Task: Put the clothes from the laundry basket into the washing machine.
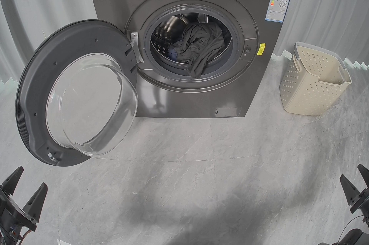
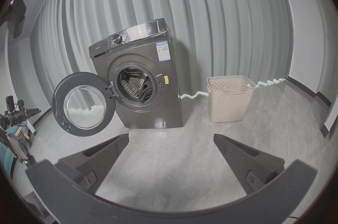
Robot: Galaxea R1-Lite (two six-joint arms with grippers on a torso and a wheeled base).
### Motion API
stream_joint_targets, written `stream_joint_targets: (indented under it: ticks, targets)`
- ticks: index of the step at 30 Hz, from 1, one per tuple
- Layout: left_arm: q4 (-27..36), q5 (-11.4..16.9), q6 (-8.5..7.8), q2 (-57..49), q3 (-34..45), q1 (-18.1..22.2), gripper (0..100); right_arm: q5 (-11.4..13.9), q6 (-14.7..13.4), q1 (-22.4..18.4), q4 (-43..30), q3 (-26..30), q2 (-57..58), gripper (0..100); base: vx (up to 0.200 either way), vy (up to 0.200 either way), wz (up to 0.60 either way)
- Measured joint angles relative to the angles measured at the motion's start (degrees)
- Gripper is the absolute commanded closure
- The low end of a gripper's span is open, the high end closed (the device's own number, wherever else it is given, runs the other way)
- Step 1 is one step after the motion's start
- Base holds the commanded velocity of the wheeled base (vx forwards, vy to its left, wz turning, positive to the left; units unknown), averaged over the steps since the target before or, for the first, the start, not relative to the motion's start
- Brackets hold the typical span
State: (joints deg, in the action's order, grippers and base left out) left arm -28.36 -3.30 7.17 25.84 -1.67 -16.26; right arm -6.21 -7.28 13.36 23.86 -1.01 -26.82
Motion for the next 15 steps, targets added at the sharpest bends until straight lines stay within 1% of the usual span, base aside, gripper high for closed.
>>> stream_joint_targets:
  ticks: [2, 7, 11, 13, 15]
  targets:
    - [0.0, 0.2, 0.05, -0.3, -0.4, 0.2, 0, 0.0, 0.0, 0.0, 0.0, 0.0, 0.1, 0, 0.000, 0.200, 0.00]
    - [-0.3, 0.7, 0.29, -0.7, -1.1, 0.5, 0, 0.1, 0.0, 0.0, 0.0, 0.0, 0.3, 0, 0.000, 0.000, 0.00]
    - [0.5, 1.8, 1.74, -0.7, -2.4, 0.5, 0, 0.1, 0.0, 0.0, 0.0, 0.0, 0.2, 0, 0.000, 0.000, 0.00]
    - [1.7, 1.8, 2.07, -0.6, -3.0, 0.5, 0, 0.1, 0.0, 0.0, 0.0, 0.0, 0.1, 0, 0.200, 0.000, 0.00]
    - [3.1, 1.9, 2.07, -0.5, -3.4, 0.8, 0, 0.1, 0.0, 0.0, 0.0, 0.0, 0.1, 0, 0.200, 0.000, 0.00]
